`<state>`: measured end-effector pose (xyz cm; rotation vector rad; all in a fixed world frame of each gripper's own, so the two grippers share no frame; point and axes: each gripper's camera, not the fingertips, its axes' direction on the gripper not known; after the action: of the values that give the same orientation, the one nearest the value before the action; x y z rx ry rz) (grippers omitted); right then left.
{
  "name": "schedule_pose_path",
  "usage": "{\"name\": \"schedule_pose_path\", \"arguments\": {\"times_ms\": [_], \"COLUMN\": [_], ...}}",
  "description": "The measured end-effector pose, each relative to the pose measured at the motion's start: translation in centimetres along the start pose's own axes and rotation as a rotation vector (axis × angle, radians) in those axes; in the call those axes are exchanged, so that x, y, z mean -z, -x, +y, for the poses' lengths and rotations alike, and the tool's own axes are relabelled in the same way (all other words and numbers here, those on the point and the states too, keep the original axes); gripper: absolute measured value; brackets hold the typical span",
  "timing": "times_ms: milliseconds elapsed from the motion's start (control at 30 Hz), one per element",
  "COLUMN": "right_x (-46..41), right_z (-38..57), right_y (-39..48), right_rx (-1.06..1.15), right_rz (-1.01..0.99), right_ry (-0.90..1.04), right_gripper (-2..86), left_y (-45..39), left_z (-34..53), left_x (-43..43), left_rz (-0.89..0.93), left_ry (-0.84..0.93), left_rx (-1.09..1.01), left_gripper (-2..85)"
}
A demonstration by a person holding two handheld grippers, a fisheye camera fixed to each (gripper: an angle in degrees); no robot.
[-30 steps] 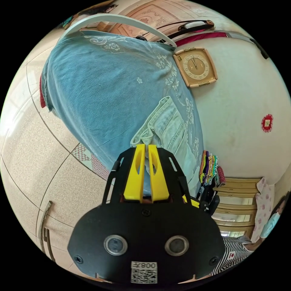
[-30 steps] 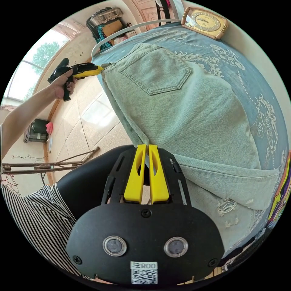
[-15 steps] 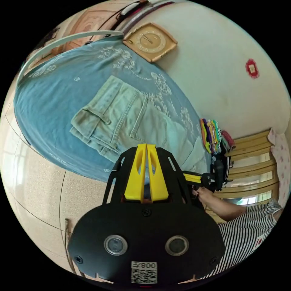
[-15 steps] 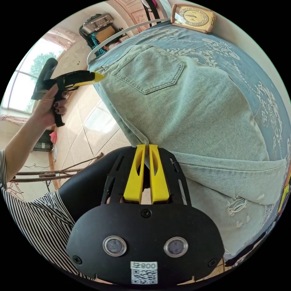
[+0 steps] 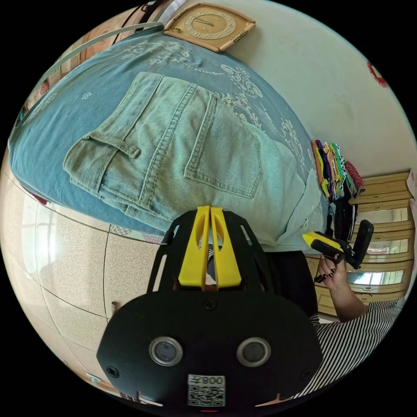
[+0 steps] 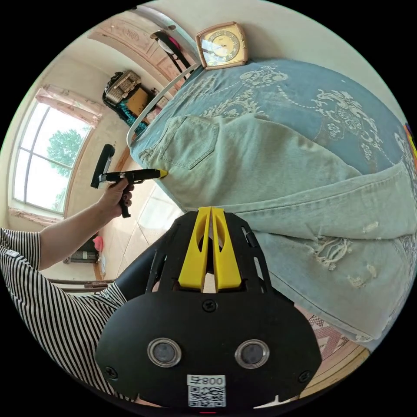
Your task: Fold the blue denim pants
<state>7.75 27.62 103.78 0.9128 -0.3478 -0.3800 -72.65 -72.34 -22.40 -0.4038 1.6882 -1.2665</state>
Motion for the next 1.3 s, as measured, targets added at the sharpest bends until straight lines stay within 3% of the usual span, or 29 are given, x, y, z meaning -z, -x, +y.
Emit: {"name": "schedule_pose_path", "arguments": {"times_ms": [267,400,567,933,1100,1300], "right_x": [1.9,4.3,11.0,19.7,19.2,21.1], "right_z": [1.0,0.5,-0.6,-9.6,-11.8,-11.4], "right_y": [-6.8,-6.9,-9.0,-19.2,-21.4,-21.2], "right_rx": [-0.179,-0.179,-0.239,-0.467,-0.522,-0.529], "right_rz": [0.114,0.096,0.157,0.359,0.399,0.444], "right_ry": [0.062,0.066,-0.07,-0.08,0.059,0.065], "right_gripper": [0.2,0.4,1.5,8.0,7.6,4.8], "left_y": [-6.0,-11.8,-18.9,-32.2,-35.2,-37.8], "left_z": [0.5,0.5,-1.3,-4.2,-3.3,-2.5], "left_x": [-0.9,-2.8,-9.5,-22.3,-25.2,-27.5], "left_rz": [-0.062,0.057,0.195,0.05,-0.014,-0.043], "left_ry": [-0.072,-0.093,0.048,0.281,0.306,0.312], "left_rx": [-0.093,-0.245,-0.409,-0.675,-0.723,-0.743], "left_gripper": [0.8,2.7,6.1,7.2,6.9,4.8]}}
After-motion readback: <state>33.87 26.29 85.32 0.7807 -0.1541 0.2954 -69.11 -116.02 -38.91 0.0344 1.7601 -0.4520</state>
